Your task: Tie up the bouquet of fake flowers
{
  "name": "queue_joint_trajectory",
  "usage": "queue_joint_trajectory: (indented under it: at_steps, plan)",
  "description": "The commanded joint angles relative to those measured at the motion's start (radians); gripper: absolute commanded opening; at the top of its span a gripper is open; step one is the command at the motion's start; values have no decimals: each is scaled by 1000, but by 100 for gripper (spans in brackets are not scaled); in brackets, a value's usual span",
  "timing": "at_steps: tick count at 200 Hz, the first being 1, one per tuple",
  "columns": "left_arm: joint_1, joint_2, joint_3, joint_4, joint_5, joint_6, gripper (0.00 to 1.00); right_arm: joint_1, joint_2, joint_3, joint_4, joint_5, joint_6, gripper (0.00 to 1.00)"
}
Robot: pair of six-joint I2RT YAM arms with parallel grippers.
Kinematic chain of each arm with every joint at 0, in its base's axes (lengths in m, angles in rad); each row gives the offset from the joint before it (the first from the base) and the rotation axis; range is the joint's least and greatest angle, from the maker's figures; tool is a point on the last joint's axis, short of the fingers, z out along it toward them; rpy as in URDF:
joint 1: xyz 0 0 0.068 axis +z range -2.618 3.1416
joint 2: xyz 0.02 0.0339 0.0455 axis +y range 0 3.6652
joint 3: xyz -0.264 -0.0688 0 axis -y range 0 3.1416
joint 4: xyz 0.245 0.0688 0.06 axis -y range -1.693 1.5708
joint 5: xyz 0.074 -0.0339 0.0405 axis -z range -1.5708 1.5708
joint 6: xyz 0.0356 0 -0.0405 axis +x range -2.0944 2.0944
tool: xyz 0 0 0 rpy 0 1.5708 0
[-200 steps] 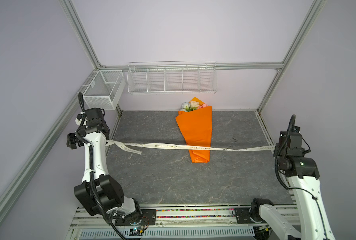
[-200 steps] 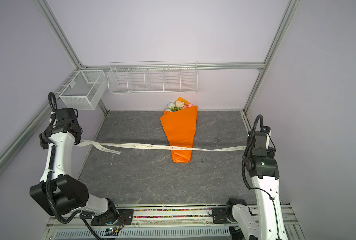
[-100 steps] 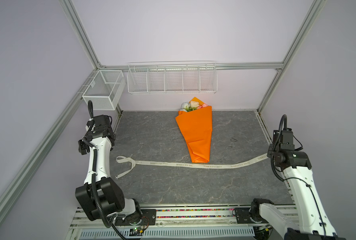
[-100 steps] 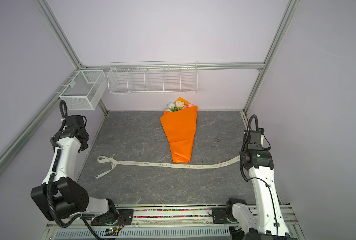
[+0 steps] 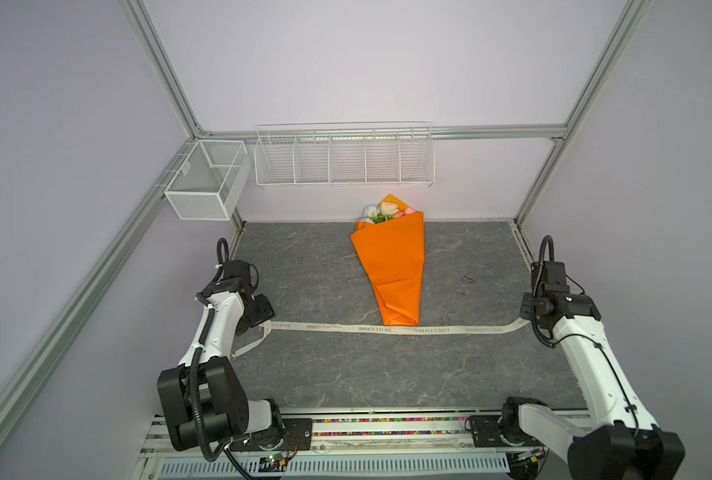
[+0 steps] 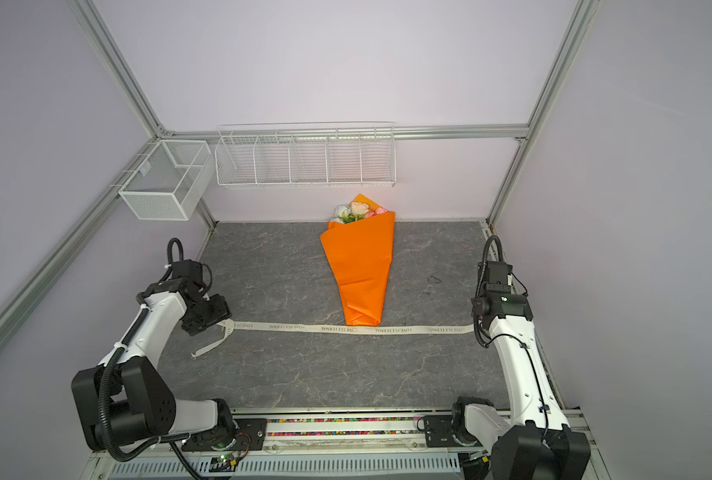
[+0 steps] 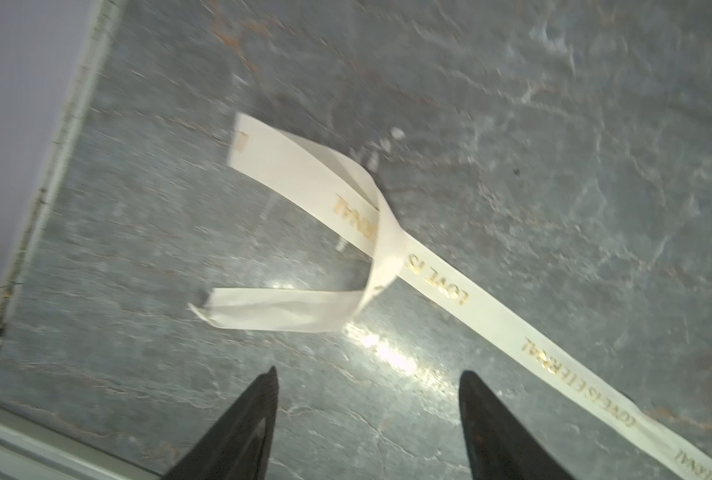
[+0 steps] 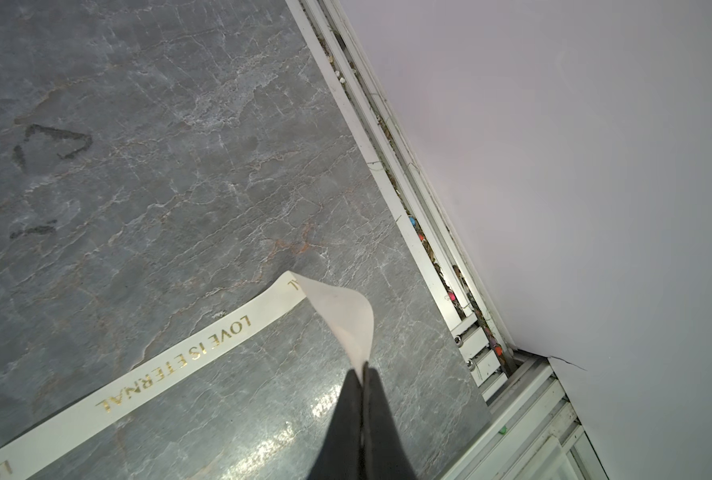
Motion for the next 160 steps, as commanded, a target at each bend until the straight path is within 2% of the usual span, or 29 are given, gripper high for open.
queue_joint_trajectory:
  at_steps: [1, 40, 60, 93, 109, 136, 151, 160]
  plan:
    - [-15, 46, -4, 23, 22, -33, 70, -4, -11, 1, 31, -27, 1, 7]
    - [-14, 178, 29, 4, -114, -4, 66, -6, -14, 6, 33, -51, -11, 7]
    - [-15, 214, 44, 21, -120, 8, 66, -5, -14, 3, 37, -62, -13, 7]
    - [-14, 322, 85, 6, -91, 24, 60, -6, -14, 5, 37, -72, -15, 7]
    - [-15, 364, 106, -12, -104, 28, 55, -5, -16, 3, 40, -80, -17, 7]
    - [-14, 400, 117, -24, -128, 36, 55, -5, -11, 2, 43, -91, -17, 7]
    - [-15, 423, 129, -31, -124, 51, 49, -6, -9, -1, 44, -89, -17, 7]
    - [-14, 439, 136, -39, -118, 56, 41, -7, -8, -1, 45, -87, -17, 6]
